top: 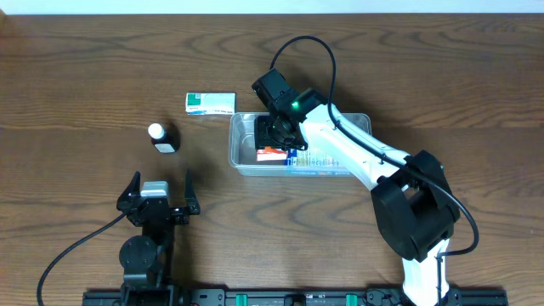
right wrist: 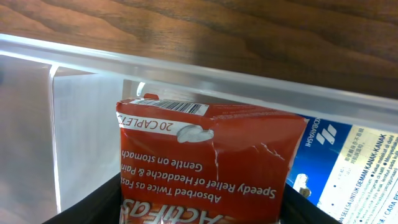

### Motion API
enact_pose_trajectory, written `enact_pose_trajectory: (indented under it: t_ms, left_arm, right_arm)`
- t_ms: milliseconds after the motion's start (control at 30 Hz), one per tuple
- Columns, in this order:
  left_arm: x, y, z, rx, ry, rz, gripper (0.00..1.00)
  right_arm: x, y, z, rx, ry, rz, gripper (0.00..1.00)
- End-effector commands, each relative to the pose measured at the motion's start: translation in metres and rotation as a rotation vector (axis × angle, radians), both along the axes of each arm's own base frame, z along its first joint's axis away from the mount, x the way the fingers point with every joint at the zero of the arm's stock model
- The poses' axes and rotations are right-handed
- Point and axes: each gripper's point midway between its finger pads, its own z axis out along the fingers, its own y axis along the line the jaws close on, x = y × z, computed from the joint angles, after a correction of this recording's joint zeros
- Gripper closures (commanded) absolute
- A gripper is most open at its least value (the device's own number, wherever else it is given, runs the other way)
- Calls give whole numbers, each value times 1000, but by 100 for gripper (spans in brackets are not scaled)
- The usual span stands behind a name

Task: Pack container
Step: 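Carry the red packet into the container beside the blue box, then release the red packet and move the right gripper to the green tin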

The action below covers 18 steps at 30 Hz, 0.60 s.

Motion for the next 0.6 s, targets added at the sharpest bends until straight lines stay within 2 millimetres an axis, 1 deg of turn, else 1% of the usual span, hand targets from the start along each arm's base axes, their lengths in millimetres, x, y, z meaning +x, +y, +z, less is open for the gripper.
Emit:
enact_pose_trajectory:
  t_ms: [0,167,233,333,567]
  left_arm:
    - [-1,4,-18,21,57,24,2]
    - [-1,4,-18,21,57,24,2]
    - [-1,4,-18,21,57,24,2]
    - [-1,4,-18,21,57,24,2]
    - [-1,4,-18,21,57,24,2]
  right_arm:
    - [-3,7,-2,-4,-5,5,39]
    - [-2,7,-2,-3,-7,5,37]
    - [-3,7,-2,-3,-6,6,34]
    - [-3,7,-2,-4,-7,10,31]
    - [-3,7,-2,-6,-6,14,31]
